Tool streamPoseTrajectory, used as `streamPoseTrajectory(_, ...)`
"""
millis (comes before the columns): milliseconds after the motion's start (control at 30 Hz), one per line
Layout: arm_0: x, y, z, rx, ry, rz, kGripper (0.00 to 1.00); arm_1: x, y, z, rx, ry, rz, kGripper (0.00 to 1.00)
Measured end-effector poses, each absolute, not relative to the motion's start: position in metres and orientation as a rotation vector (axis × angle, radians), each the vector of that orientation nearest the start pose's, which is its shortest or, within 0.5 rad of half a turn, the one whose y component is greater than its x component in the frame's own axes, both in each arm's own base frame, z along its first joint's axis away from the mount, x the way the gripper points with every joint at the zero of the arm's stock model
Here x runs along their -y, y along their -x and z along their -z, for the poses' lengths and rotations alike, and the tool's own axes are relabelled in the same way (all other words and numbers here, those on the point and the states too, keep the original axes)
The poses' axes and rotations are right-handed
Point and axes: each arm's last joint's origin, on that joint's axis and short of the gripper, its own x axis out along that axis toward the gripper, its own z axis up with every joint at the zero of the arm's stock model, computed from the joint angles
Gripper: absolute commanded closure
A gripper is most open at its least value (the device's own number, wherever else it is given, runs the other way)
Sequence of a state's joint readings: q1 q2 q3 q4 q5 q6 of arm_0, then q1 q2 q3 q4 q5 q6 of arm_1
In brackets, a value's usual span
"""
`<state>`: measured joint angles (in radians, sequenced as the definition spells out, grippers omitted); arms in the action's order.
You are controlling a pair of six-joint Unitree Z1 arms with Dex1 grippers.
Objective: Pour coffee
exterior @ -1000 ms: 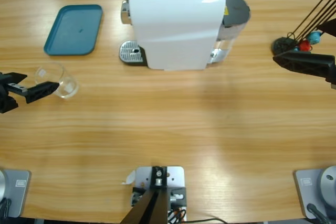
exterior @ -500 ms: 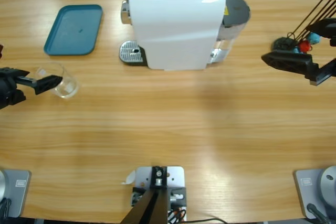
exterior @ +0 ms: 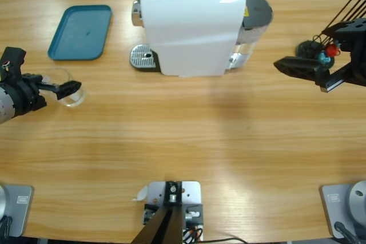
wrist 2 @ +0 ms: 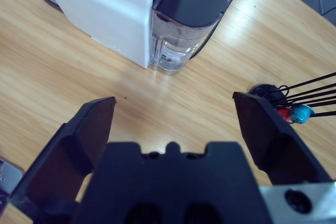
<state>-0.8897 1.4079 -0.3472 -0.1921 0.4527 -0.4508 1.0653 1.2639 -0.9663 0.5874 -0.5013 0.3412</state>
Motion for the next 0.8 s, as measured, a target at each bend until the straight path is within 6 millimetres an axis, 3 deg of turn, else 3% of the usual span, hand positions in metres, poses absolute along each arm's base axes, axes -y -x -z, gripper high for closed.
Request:
streamPoseTrajectory(67,0.120,-0.126,-0.199,-0.744,-0.120,0.229,0.355,-0.157,-0.114,-0.339,-0.711,0.313,-0.403,0.000)
streamPoseTrajectory(200,0.118,-0.126,-0.195,-0.739,-0.125,0.216,0.345,-0.160,-0.115,-0.338,-0.716,0.317,-0.401,0.000)
streamPoseTrajectory(267,0.119,-0.127,-0.193,-0.738,-0.126,0.213,0.519,-0.160,-0.115,-0.338,-0.714,0.316,-0.401,0.000)
streamPoseTrajectory(333,0.120,-0.128,-0.192,-0.729,-0.124,0.208,0.578,-0.160,-0.116,-0.339,-0.713,0.314,-0.402,0.000)
streamPoseTrajectory(433,0.121,-0.129,-0.190,-0.713,-0.117,0.209,1.000,-0.160,-0.116,-0.340,-0.713,0.314,-0.402,0.000)
streamPoseTrajectory(667,0.120,-0.128,-0.190,-0.682,-0.186,0.261,1.000,-0.161,-0.116,-0.342,-0.710,0.312,-0.403,0.000)
streamPoseTrajectory(800,0.124,-0.127,-0.203,-0.665,-0.252,0.501,1.000,-0.160,-0.116,-0.340,-0.714,0.344,-0.399,0.000)
